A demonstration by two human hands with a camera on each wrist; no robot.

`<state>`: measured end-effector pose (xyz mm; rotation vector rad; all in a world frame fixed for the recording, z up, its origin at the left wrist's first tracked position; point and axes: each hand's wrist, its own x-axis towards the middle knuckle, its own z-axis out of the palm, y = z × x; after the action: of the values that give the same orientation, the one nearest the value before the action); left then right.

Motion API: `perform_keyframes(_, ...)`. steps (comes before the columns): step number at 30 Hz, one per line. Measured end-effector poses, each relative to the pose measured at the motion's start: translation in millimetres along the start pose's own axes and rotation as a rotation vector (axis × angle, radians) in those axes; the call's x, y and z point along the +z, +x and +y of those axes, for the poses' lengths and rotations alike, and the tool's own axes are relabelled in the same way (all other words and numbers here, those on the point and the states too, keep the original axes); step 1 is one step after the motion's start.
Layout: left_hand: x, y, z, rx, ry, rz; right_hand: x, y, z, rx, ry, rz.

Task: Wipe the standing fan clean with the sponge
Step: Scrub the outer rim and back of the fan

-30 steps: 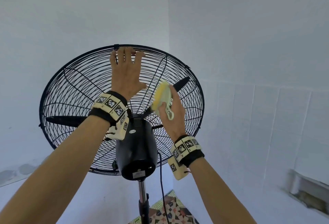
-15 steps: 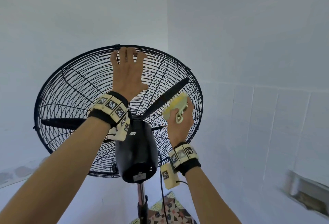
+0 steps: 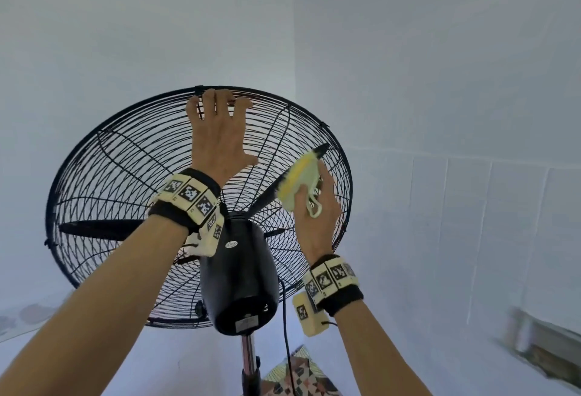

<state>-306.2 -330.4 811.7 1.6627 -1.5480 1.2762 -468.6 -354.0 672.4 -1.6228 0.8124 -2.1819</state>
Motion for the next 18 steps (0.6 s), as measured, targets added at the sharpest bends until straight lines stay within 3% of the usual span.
perform_keyframes(4,3.3,0.4,-0.7,0.005,-0.03,0.019,13.1,18.4,-15.2,-0.135,0.016,-0.117)
perform_keyframes(9,5.7,3.3,-1.1,-0.001,-0.022,0.0,-0.4,14.6,19.8,0.036,-0.107,0.091)
perform_keyframes(11,6.0,2.5,-1.4,-0.01,-0.007,0.0,-1.3,15.0,14.2,0.023,-0.083,0.052)
perform_keyframes(15,7.7,0.5,0.0,0.0,0.0,0.02,10.8,23.6,-10.4,-0.143,-0.018,-0.146)
perform_keyframes(18,8.9,0.9,0.1,0.006,-0.008,0.019,11.9,21.4,-2.8,-0.08,-0.021,-0.07)
